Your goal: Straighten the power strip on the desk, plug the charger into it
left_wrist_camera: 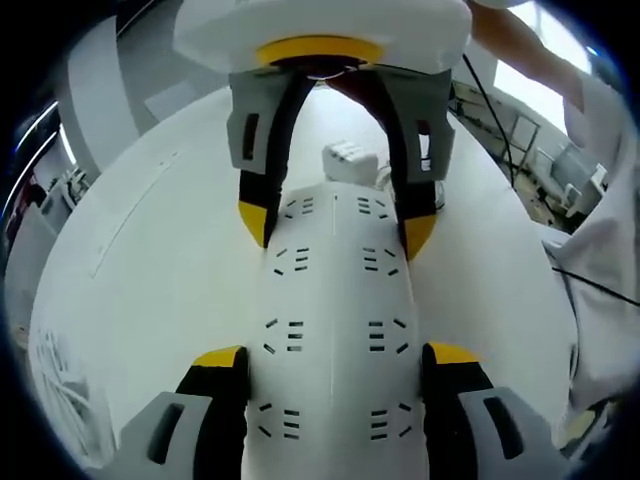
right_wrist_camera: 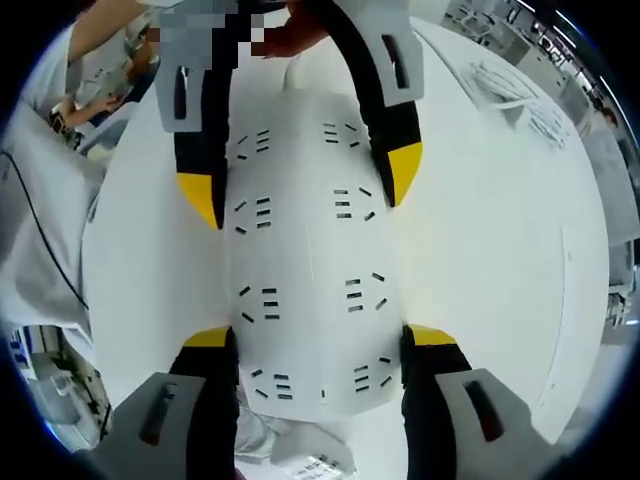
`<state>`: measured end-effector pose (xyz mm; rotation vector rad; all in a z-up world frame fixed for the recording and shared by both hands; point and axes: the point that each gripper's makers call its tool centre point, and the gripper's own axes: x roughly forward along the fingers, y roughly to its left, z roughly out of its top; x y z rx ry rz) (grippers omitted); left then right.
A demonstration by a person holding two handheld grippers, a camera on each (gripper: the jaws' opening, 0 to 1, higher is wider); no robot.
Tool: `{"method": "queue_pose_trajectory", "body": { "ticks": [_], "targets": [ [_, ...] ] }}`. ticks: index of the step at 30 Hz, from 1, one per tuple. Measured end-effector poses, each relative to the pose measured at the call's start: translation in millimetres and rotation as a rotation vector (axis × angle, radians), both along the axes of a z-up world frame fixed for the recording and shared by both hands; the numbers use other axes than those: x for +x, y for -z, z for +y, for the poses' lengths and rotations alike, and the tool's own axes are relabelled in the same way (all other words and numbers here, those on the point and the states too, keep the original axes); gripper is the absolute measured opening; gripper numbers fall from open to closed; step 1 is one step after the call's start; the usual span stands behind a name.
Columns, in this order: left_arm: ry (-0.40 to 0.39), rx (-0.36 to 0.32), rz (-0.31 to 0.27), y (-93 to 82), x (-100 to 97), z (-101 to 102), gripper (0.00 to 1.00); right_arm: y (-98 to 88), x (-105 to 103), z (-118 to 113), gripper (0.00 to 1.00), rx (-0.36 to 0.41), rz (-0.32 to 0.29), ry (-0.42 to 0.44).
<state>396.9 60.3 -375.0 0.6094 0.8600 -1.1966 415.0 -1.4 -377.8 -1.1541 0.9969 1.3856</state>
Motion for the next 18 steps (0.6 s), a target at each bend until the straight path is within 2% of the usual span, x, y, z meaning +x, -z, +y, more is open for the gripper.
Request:
{"method": "queue_pose_trajectory", "body": {
  "ticks": [18],
  "targets": [
    [0.043,0.006,0.001,-0.1,0.8,-0.5,0.71,-0.2,-2.6,-1.6,0.65,0.000,-0.001,0.063]
  ]
}}
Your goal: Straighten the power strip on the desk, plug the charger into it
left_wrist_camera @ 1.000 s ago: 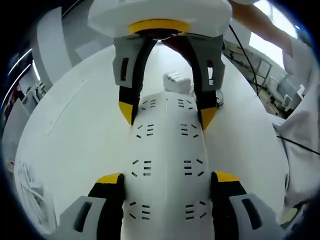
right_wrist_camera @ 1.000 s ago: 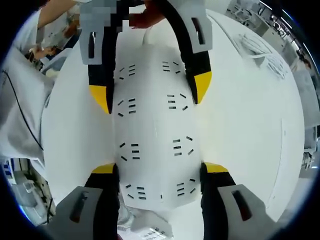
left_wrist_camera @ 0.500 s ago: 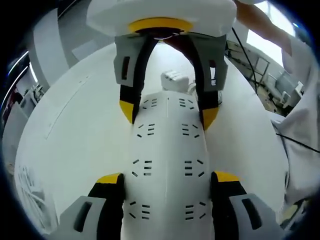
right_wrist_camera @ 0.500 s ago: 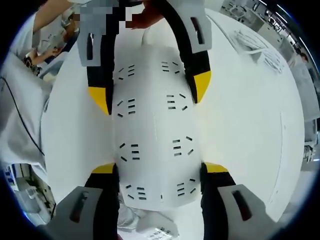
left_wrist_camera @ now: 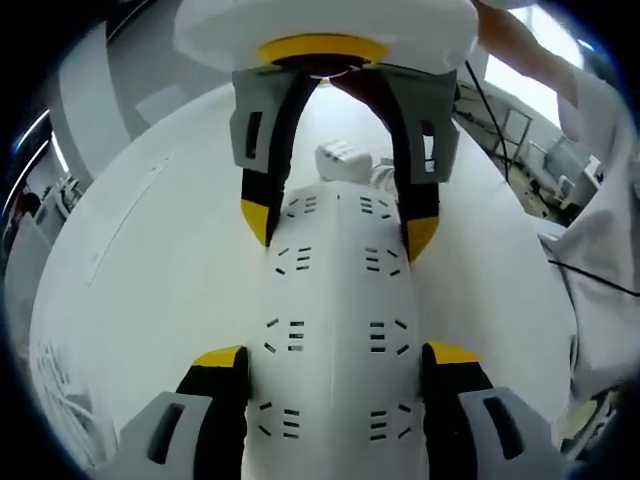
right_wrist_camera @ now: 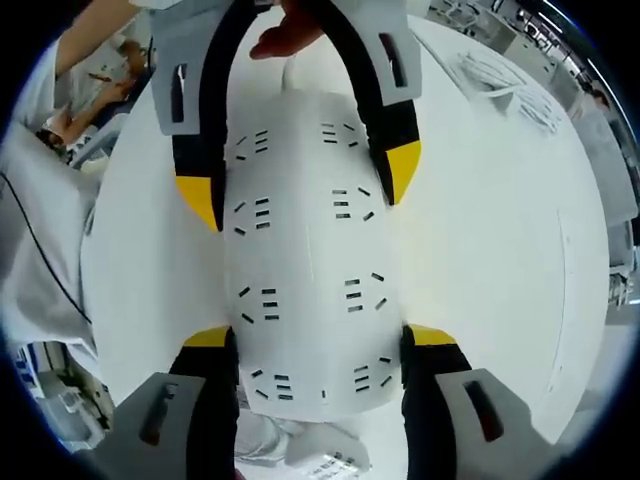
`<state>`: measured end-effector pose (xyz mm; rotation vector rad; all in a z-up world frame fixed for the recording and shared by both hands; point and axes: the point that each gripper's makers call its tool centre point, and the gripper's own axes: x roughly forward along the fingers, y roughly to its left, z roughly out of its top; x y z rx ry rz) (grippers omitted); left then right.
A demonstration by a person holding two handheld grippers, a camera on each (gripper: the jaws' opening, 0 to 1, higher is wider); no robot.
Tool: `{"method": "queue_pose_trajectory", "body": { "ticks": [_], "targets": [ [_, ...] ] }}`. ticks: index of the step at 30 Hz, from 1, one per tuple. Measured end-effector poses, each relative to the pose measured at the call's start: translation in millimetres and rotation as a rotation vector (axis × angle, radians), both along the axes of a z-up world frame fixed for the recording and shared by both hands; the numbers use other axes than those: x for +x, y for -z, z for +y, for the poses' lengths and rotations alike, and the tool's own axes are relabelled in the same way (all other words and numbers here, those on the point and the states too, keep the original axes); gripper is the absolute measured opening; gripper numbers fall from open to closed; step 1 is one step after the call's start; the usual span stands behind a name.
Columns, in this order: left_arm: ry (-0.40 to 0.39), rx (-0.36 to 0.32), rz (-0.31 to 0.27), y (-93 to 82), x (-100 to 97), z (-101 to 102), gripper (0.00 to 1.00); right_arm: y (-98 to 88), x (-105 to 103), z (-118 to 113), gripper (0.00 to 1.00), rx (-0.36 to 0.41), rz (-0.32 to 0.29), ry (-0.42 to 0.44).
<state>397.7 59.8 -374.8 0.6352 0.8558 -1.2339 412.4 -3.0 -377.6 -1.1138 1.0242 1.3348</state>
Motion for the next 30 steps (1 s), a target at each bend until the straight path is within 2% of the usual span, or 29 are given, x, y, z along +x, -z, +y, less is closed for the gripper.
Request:
{"method": "queue_pose_trajectory", "body": {
  "ticks": [12,20,22,26,30],
  "targets": [
    [0.039,0.010,0.001,0.1,2.3,-1.5,0.71,0.0,-2.8,-2.8,0.65,-0.007,-0.001,0.070],
    [0.047,0.017,0.001,0.2,2.6,-2.4,0.71,0.0,-2.5,-2.6,0.65,-0.008,0.000,0.067],
    [0.048,0.018,0.002,0.3,2.8,-2.4,0.71,-0.1,-2.5,-1.6,0.65,-0.003,0.001,0.047],
    [0.050,0.026,0.003,0.3,3.6,-2.8,0.71,-1.7,-2.2,1.1,0.65,0.009,0.005,-0.050],
    [0.050,0.025,0.003,0.1,4.0,-2.9,0.71,-5.6,0.6,0.9,0.67,-0.005,0.015,-0.093]
  ]
}}
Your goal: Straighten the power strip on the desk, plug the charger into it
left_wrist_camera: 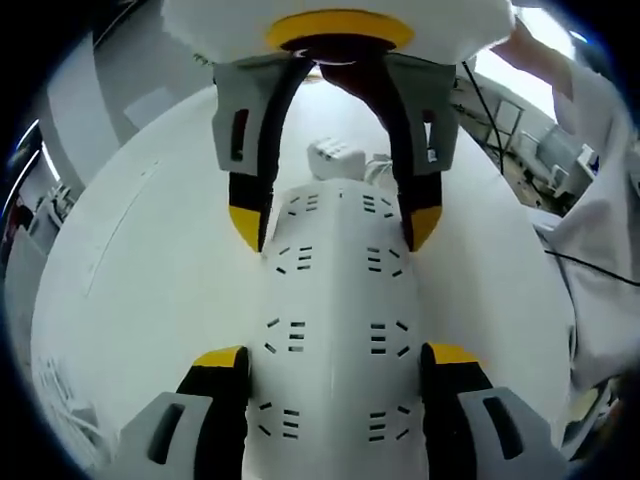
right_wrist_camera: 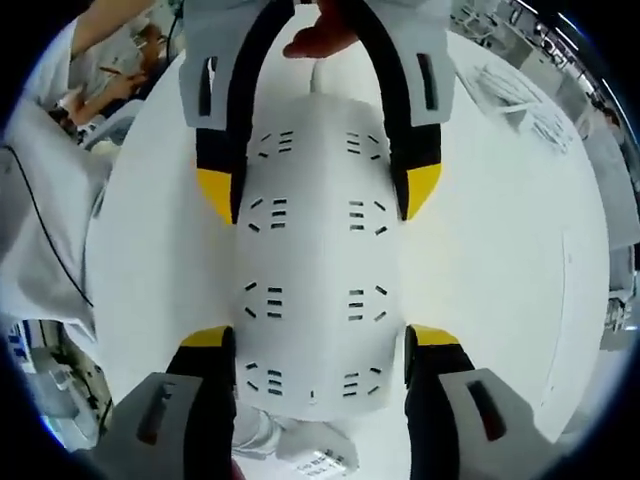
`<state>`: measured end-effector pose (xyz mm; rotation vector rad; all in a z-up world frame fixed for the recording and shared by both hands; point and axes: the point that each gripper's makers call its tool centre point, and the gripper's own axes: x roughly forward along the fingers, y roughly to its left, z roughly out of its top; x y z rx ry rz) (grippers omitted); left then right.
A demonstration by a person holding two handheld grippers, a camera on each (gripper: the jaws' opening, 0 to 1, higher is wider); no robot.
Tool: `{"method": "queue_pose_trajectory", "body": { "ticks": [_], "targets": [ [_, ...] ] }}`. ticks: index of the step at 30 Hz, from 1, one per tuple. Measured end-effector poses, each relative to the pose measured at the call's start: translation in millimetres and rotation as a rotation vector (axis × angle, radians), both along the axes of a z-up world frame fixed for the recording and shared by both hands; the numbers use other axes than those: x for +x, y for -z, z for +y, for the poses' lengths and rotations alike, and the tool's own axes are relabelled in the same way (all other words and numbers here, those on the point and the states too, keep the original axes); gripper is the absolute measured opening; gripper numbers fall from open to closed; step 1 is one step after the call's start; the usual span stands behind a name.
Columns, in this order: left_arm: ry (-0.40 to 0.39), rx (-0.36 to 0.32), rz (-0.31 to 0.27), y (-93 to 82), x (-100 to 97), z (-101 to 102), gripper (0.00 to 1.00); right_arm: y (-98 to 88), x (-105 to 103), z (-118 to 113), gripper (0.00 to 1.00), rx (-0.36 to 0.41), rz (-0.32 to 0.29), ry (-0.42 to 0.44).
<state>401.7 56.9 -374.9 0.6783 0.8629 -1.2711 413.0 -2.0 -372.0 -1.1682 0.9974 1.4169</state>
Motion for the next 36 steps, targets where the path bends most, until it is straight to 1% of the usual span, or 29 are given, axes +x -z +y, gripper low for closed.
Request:
{"method": "queue_pose_trajectory", "body": {
  "ticks": [2,3,4,7,20,26,32,36],
  "targets": [
    [0.000,-0.001,0.000,-0.1,0.2,0,0.71,0.6,-1,0,0.65,0.001,0.018,-0.018],
    [-0.002,-0.002,0.000,-0.1,0.4,0,0.71,1.7,-6,0,0.63,-0.001,0.042,-0.021],
    [-0.001,-0.002,-0.001,-0.2,0.3,0,0.71,2.9,-3,0,0.63,0.001,0.028,-0.016],
    [0.001,-0.005,0.000,-0.3,0.4,0,0.71,2.7,-4,0,0.63,0.002,0.030,-0.009],
    [0.030,-0.021,0.001,-0.6,0.7,-2,0.71,5.7,-3,0,0.63,-0.019,-0.021,0.053],
    [0.036,-0.024,0.000,-0.4,0.5,-2,0.71,5.4,-4,-1,0.63,-0.014,-0.024,0.071],
    [0.064,-0.020,-0.001,-0.3,-0.6,-2,0.71,5.1,-8,-2,0.63,-0.013,-0.026,0.124],
    [0.075,-0.022,-0.001,-0.4,-1.3,-2,0.71,4.8,-10,-2,0.63,-0.012,-0.029,0.141]
  ]
}}
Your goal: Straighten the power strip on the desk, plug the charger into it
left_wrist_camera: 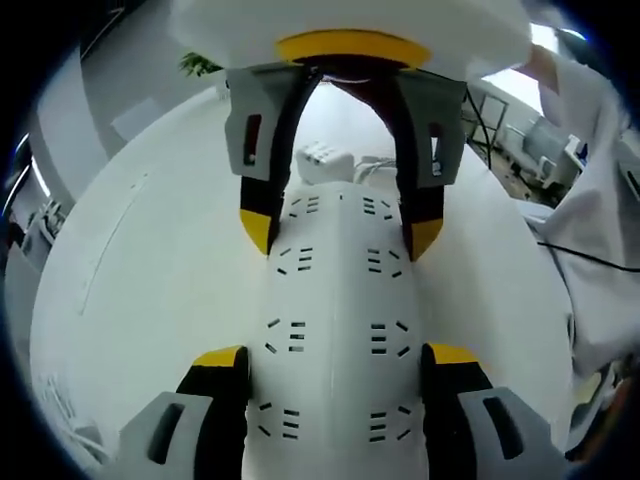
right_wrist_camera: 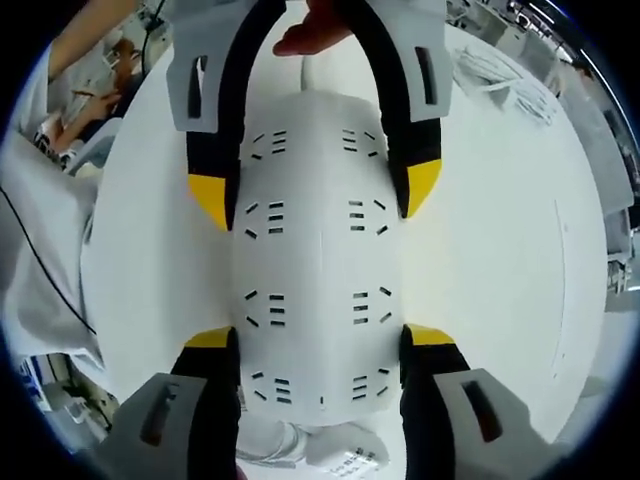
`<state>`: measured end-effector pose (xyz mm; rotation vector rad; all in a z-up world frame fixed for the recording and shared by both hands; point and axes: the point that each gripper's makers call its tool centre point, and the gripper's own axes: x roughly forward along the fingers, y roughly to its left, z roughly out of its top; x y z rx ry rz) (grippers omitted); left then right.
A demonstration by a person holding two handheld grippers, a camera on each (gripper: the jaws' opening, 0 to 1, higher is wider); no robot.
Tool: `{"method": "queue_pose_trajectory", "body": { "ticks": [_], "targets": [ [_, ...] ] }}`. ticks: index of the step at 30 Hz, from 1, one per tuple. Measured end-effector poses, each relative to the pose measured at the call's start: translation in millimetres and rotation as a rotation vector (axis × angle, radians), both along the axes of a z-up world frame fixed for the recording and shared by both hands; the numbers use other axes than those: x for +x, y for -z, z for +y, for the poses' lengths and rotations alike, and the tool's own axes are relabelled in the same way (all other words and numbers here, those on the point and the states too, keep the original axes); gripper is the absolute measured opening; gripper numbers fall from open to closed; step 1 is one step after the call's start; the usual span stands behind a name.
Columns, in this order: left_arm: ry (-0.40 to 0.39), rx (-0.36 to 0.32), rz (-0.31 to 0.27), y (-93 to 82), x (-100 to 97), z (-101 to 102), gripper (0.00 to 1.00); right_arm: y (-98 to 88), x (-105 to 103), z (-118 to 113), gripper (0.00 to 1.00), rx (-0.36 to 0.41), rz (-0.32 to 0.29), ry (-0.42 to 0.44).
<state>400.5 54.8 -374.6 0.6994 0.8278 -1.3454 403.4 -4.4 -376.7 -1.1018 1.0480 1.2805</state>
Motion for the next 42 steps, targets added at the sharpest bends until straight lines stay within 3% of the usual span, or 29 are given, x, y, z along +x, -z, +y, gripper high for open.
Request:
{"method": "queue_pose_trajectory", "body": {
  "ticks": [7,11,15,18,21,25,27,31,36,38,42],
  "targets": [
    [0.003,0.002,-0.001,-0.2,-0.2,0,0.71,-1.3,0,0,0.63,0.030,-0.004,0.002],
    [0.006,0.007,-0.001,-0.2,-0.2,0,0.71,-3.1,0,3,0.64,0.100,0.000,-0.004],
    [0.006,0.007,-0.001,-0.2,0.0,0,0.71,-16.7,4,6,0.62,0.283,-0.001,0.088],
    [0.008,0.008,-0.001,-0.2,0.0,0,0.71,-45.4,9,9,0.58,0.529,-0.019,0.196],
    [0.009,0.003,-0.001,-0.3,0.0,0,0.71,-80.9,19,0,0.58,0.759,-0.114,0.273],
    [0.010,0.007,-0.001,-0.4,0.2,0,0.71,-106.9,30,-35,0.56,0.919,-0.253,0.367],
    [0.010,0.006,-0.001,-0.5,0.4,0,0.71,-109.6,34,-59,0.53,0.960,-0.337,0.414],
    [0.009,-0.001,-0.001,-0.8,0.6,0,0.71,-94.0,34,-85,0.50,0.983,-0.373,0.500],
    [0.009,-0.012,-0.002,-1.2,0.8,0,0.71,-78.4,39,-86,0.46,0.981,-0.411,0.532],
    [0.010,-0.005,-0.003,-1.4,0.8,0,0.71,-64.6,43,-87,0.45,0.942,-0.422,0.566],
    [0.010,-0.001,-0.003,-1.8,1.1,1,0.71,-55.0,45,-82,0.43,0.973,-0.416,0.613]
  ]
}}
